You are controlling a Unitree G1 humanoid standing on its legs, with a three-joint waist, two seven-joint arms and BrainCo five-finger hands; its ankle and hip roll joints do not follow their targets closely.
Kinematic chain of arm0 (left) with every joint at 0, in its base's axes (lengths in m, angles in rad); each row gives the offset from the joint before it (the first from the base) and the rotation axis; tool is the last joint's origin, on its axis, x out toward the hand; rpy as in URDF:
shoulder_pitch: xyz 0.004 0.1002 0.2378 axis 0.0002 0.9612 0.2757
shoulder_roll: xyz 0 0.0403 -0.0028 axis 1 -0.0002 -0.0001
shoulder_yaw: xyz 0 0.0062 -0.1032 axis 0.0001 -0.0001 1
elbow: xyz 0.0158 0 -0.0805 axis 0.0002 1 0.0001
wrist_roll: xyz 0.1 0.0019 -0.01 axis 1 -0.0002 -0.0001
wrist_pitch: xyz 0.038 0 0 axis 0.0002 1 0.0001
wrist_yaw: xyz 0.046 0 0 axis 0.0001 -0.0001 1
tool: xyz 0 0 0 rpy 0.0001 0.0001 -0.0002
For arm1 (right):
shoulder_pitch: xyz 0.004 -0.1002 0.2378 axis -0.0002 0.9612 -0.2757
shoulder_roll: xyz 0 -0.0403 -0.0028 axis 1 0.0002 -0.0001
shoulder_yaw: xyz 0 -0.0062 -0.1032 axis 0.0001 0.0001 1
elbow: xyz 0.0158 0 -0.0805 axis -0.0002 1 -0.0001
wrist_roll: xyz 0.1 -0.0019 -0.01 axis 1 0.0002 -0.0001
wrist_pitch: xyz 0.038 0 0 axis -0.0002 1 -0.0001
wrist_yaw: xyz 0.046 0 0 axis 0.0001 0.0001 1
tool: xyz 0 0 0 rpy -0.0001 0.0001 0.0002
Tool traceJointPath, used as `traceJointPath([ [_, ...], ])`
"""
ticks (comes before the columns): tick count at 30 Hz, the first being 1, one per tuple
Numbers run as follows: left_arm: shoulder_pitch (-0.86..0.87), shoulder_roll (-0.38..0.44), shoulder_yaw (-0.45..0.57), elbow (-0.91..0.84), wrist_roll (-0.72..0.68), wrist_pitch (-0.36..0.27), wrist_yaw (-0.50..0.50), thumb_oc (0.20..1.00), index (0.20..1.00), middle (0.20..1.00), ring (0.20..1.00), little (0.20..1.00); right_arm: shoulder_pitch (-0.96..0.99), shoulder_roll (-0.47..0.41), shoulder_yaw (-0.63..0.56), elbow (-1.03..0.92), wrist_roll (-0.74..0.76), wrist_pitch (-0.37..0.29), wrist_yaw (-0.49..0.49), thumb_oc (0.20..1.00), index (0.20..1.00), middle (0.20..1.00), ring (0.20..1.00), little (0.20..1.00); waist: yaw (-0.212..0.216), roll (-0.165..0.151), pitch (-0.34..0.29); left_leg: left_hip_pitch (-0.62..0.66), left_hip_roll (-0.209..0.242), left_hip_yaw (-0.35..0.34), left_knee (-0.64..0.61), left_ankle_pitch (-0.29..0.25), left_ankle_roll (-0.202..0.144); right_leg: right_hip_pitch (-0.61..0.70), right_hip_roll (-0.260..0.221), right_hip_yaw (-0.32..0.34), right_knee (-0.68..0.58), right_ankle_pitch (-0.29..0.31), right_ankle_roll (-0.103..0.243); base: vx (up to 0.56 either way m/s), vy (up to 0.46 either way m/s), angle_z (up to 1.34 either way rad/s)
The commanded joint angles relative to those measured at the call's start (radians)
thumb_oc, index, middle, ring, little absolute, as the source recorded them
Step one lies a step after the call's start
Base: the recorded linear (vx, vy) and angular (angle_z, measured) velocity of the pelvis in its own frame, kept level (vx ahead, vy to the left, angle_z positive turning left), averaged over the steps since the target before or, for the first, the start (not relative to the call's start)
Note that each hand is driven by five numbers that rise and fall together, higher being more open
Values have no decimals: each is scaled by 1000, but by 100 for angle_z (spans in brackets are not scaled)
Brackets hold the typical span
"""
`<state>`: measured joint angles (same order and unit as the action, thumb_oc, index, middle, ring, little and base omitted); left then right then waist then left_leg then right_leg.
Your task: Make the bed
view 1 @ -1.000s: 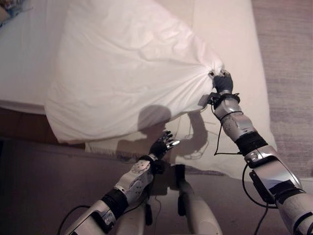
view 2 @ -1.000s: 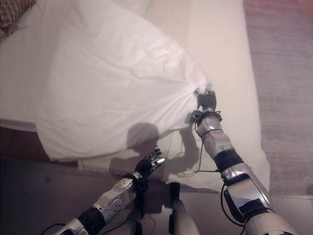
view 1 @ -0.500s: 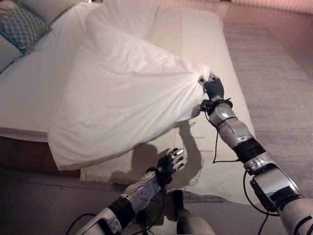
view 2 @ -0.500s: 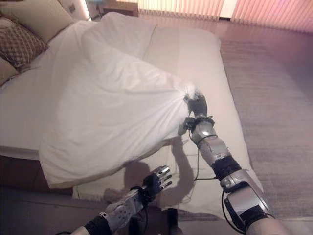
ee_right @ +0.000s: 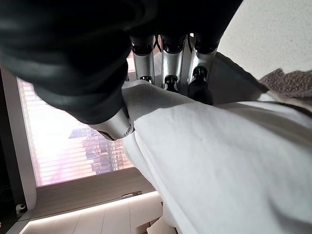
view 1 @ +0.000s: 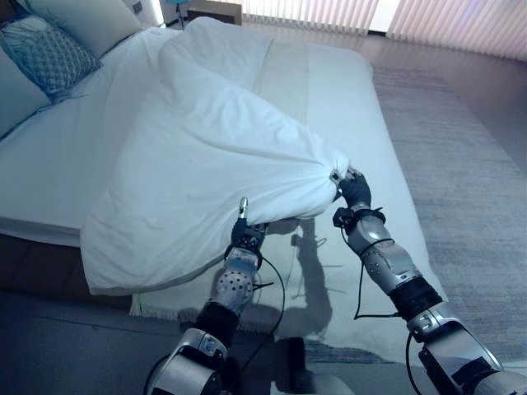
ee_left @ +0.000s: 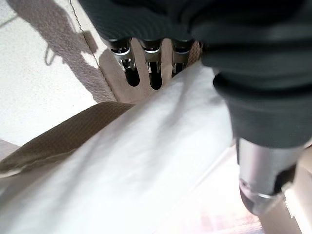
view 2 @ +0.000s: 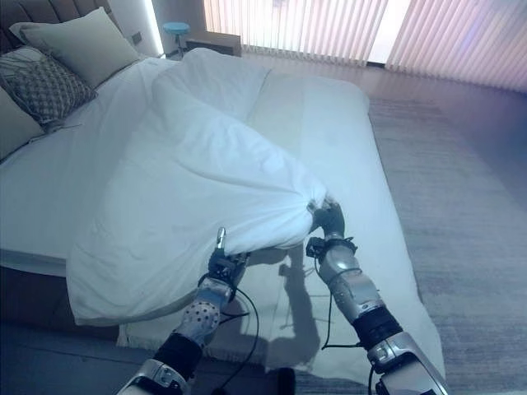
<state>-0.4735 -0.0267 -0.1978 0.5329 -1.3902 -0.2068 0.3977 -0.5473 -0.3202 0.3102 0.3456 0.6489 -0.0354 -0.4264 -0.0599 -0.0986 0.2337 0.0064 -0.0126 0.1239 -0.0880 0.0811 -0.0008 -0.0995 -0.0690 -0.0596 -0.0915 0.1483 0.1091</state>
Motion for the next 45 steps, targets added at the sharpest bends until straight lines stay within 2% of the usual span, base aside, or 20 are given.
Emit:
traceJointPath([
  [1, -116, 0, 24, 58, 20, -78, 13, 1000, 1000, 1000, 1000, 1000, -21, -34, -138, -68, -29, -98, -48, 200, 200, 200, 200, 200, 8, 4, -105, -5, -8, -8, 1, -69, -31, 66, 8, -27, 5, -47, 44, 4, -20, 10],
  [12, -149, 26, 62, 99, 139, -79, 49, 1000, 1000, 1000, 1000, 1000, 19, -28, -162, -54, -42, -113, -63, 200, 200, 200, 200, 200, 0, 13, -115, 9, -4, -17, 1, -72, -37, 83, 12, -30, 4, -55, 35, 0, -5, 3],
  [13, -147, 30, 60, 95, 153, -73, 47, 573, 573, 573, 573, 573, 26, -27, -167, -56, -45, -116, -67, 200, 200, 200, 200, 200, -1, 14, -117, 10, -4, -17, 1, -72, -37, 84, 12, -31, 4, -56, 35, 0, 0, 0],
  [14, -142, 35, 58, 93, 171, -63, 41, 322, 322, 322, 322, 322, 32, -28, -173, -54, -44, -118, -65, 200, 200, 200, 200, 200, -2, 16, -118, 11, -4, -18, 1, -73, -37, 85, 13, -30, 4, -56, 35, 0, 0, 0],
  [15, -138, 40, 55, 86, 191, -61, 36, 200, 200, 200, 200, 200, 39, -28, -179, -49, -43, -121, -65, 200, 200, 200, 200, 200, -3, 17, -119, 12, -4, -19, 1, -73, -37, 86, 12, -30, 4, -57, 34, 10, -16, 5],
  [20, -107, 81, 21, 33, 283, -28, -13, 200, 200, 200, 200, 200, 103, -5, -215, -24, -29, -139, -51, 200, 200, 200, 200, 200, -3, 28, -123, 17, -4, -20, 1, -74, -37, 93, 14, -33, 4, -61, 35, 1, -5, 2],
  [21, -101, 94, 13, 18, 297, -22, -28, 200, 200, 200, 200, 200, 115, -1, -220, -14, -22, -143, -45, 435, 435, 435, 435, 435, -2, 31, -123, 18, -4, -19, 1, -76, -37, 94, 13, -33, 4, -61, 36, 0, 0, 0],
  [22, -98, 106, 9, -4, 310, -20, -39, 200, 200, 200, 200, 200, 130, 4, -226, -9, -17, -145, -38, 539, 539, 539, 539, 539, -2, 36, -123, 19, -5, -19, 1, -76, -36, 95, 13, -34, 4, -61, 36, 0, 0, 0],
  [23, -92, 120, 2, -25, 324, -18, -47, 200, 200, 200, 200, 200, 153, 11, -233, 3, -9, -146, -34, 1000, 1000, 1000, 1000, 1000, -2, 41, -125, 21, -5, -18, 1, -77, -36, 97, 13, -36, 4, -61, 36, 0, 0, 0],
  [28, -83, 174, -45, -147, 388, 13, -110, 200, 200, 200, 200, 200, 312, 75, -247, 54, 65, -130, 41, 1000, 1000, 1000, 1000, 1000, -10, 73, -123, 29, -13, -22, 1, -76, -36, 113, 6, -49, 4, -65, 32, 0, 0, 0],
  [40, -120, 155, -128, -254, 379, 28, -158, 200, 200, 200, 200, 200, 492, 173, -166, 135, 209, -94, 170, 1000, 1000, 1000, 1000, 1000, -34, 108, -91, 7, -21, -44, 1, -57, -50, 108, -5, -88, 8, -63, 27, -11, 2, 10],
  [45, -127, 151, -159, -288, 362, 33, -183, 200, 200, 200, 200, 200, 521, 212, -103, 182, 350, -71, 254, 1000, 1000, 1000, 1000, 1000, -40, 118, -73, 0, -20, -46, 1, -53, -52, 96, -5, -93, 16, -63, 26, -7, -4, 9],
])
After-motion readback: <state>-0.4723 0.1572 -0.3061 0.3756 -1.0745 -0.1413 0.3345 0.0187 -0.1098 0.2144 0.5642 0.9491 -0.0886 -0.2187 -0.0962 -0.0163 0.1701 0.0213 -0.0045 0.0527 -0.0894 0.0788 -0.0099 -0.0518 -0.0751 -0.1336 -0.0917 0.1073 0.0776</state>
